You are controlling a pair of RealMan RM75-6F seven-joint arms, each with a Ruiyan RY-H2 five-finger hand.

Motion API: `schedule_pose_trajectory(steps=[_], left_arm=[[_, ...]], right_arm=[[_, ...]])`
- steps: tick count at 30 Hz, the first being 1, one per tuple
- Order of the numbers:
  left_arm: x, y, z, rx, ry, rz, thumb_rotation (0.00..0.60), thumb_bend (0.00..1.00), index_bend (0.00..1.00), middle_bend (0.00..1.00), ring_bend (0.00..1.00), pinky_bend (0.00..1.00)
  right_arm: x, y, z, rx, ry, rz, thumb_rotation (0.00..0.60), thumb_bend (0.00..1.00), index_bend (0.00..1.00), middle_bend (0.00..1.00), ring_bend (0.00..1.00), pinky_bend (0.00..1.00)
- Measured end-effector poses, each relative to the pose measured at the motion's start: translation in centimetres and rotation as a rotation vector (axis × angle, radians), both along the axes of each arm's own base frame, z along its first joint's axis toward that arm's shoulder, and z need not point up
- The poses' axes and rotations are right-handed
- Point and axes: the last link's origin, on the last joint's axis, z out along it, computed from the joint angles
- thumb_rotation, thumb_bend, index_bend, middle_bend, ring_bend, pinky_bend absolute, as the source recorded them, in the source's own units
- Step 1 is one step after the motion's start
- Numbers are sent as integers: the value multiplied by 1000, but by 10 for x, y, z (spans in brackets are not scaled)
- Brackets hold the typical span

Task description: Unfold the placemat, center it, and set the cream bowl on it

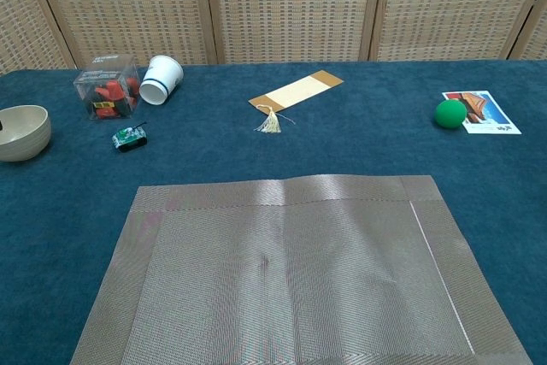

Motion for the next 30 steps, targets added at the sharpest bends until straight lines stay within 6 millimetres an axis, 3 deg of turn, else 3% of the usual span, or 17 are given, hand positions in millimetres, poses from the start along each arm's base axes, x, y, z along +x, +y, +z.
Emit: schedule_pose_trajectory(steps=[3,7,11,23,30], left_arm=[[-2,6,-10,-6,-9,18,600,231,382,0,0,0],[-4,11,-20,-15,-26,40,600,390,605,0,0,0],[-3,13,-24,-9,-50,38,600,427,755,0,0,0],[15,12,-12,39,-74,-87,600,430,801,0,0,0],[60,2,-12,0,-116,-261,600,429,797,0,0,0]], right_arm=[[0,0,-1,3,-9,3,600,0,70,0,0,0],[-1,0,-1,1,-14,3,600,0,71,0,0,0],[-1,0,0,-1,-21,2,600,0,71,0,0,0],[0,0,1,-4,-35,9,600,0,72,0,0,0],[3,0,4,-12,-46,21,600,0,75,0,0,0]])
